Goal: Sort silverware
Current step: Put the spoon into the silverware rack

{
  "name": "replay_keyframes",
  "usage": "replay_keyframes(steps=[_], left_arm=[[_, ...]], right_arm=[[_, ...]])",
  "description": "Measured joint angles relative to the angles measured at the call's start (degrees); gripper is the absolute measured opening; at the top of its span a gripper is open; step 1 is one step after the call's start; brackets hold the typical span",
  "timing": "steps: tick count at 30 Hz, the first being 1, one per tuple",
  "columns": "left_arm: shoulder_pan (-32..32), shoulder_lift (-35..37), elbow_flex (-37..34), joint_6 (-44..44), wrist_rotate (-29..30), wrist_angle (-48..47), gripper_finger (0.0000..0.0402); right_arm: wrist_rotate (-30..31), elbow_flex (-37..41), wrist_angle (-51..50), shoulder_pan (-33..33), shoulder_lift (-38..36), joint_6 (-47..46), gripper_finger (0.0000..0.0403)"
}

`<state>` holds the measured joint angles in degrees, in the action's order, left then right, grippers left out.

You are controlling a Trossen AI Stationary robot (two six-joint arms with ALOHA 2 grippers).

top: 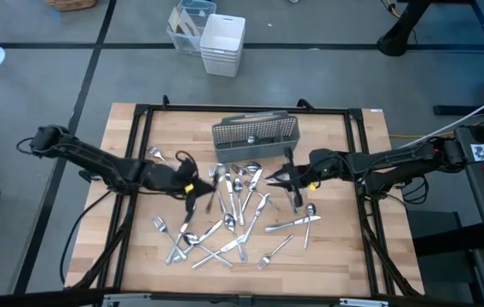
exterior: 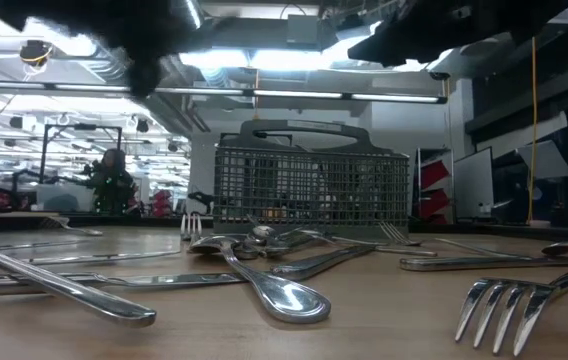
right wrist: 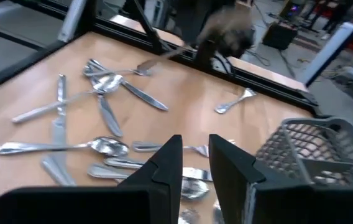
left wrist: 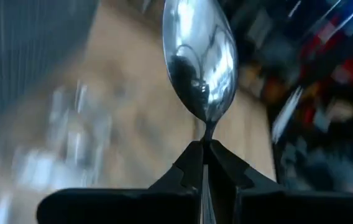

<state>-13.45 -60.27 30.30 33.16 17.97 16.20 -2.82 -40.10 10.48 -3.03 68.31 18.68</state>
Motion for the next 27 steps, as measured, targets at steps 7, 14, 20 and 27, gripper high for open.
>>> replay_keyframes(steps=[7,14,20,27], left_arm=[[6.1,-10.8,0.0,-24.3,1.4,33.5,0.0005],[12.4,-25.0,2.6,-38.4,1.4,54.6,0.0003],[17.2,-36.3,13.4,-43.9,-2.1,55.1,0.0007],[21.4,-45.3,22.8,-48.6,-2.3,54.6,0.0005]], right_arm=[[16.4,0.0,-0.4,0.0,0.0,0.2,0.0082],[40.2,0.0,-5.7,0.1,0.0,-0.2,0.0082],[52.7,0.0,-13.1,0.3,0.0,-3.8,0.0082],[53.8,0.0,-20.0,5.8,0.0,-8.4,0.0082]])
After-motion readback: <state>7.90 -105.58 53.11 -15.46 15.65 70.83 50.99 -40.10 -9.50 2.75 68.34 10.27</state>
